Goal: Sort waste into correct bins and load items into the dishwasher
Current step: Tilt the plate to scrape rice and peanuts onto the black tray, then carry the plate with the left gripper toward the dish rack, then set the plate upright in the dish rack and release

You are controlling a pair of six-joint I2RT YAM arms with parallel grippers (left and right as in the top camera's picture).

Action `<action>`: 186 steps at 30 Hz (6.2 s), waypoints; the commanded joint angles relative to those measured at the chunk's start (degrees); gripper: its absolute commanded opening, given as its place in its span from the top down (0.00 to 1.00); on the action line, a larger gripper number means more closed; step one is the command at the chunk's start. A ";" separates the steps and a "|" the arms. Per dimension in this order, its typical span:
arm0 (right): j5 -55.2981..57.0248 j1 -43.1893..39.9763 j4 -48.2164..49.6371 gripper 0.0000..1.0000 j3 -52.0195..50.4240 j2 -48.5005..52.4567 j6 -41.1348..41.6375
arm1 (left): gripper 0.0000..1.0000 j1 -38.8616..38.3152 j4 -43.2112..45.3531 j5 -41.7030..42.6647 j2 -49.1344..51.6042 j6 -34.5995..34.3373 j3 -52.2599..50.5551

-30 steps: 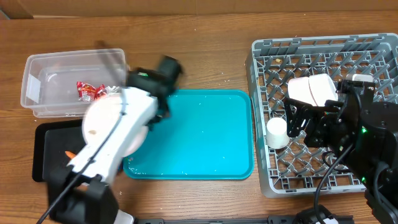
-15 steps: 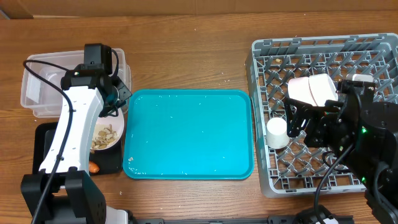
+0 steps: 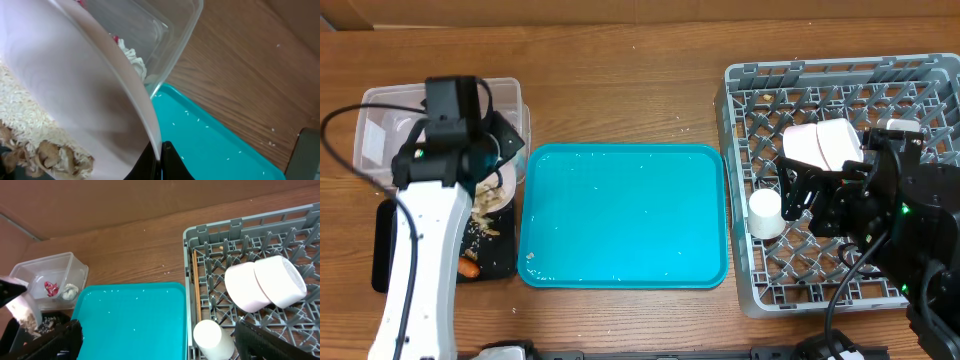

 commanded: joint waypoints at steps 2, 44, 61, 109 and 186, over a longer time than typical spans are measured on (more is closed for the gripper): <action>0.13 0.22 0.26 0.00 0.76 -0.09 -0.11 | 0.95 2.82 0.55 0.68 -3.93 1.31 -5.55; 0.15 0.22 0.26 0.00 0.76 -0.09 -0.11 | 0.96 16.24 10.08 20.31 -20.15 7.52 -21.81; 0.13 0.22 0.26 0.00 0.76 -0.09 -0.11 | 0.96 17.16 9.79 19.08 -20.11 9.77 -21.75; 0.15 0.22 0.26 0.00 0.76 -0.09 -0.11 | 0.96 15.96 5.77 31.10 -20.37 19.37 -21.27; 0.15 0.22 0.26 0.00 0.76 -0.09 -0.11 | 0.00 -20.37 16.81 13.92 0.35 10.16 8.04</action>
